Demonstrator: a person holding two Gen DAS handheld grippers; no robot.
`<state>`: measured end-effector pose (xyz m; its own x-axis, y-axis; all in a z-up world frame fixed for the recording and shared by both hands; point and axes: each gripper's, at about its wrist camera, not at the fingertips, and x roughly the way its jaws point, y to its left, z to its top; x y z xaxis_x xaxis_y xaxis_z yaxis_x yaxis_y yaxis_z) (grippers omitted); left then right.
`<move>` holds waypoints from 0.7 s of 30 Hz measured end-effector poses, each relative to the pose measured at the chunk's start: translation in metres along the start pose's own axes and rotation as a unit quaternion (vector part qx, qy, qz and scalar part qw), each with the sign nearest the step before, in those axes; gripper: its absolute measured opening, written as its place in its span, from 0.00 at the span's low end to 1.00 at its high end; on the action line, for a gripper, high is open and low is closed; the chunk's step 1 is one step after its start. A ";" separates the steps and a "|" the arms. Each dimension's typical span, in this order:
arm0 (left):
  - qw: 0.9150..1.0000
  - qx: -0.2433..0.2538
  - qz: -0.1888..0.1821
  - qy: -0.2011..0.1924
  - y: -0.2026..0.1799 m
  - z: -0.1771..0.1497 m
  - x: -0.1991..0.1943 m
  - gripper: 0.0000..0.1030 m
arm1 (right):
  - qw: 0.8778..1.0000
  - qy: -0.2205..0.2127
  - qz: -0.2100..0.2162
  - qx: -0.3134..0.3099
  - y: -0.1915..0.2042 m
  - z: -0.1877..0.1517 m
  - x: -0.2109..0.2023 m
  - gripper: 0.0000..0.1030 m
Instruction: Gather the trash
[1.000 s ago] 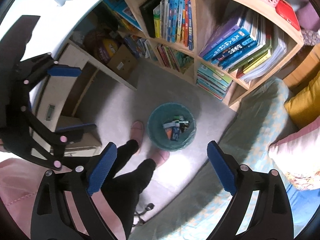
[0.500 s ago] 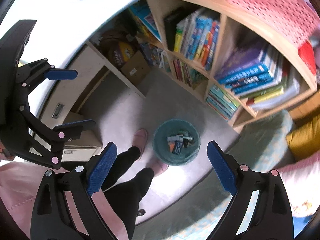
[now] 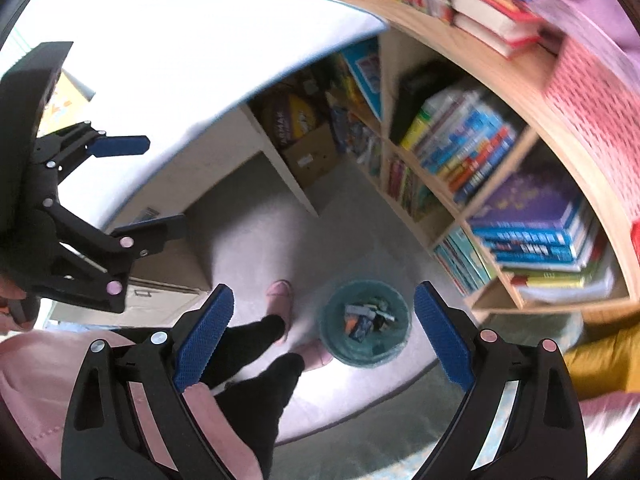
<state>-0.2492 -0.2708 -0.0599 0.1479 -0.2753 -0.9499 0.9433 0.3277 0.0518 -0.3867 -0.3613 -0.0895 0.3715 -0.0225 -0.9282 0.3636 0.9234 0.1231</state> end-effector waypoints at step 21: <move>0.977 -0.197 0.084 -0.017 0.163 -0.039 -0.019 0.92 | 0.983 -0.029 0.064 -0.173 0.141 0.135 0.033 0.88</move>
<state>-0.1100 -0.1767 -0.0458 0.3068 -0.2148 -0.9272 0.7189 0.6908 0.0778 -0.2080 -0.2838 -0.0554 0.4465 0.0888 -0.8903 0.0033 0.9949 0.1009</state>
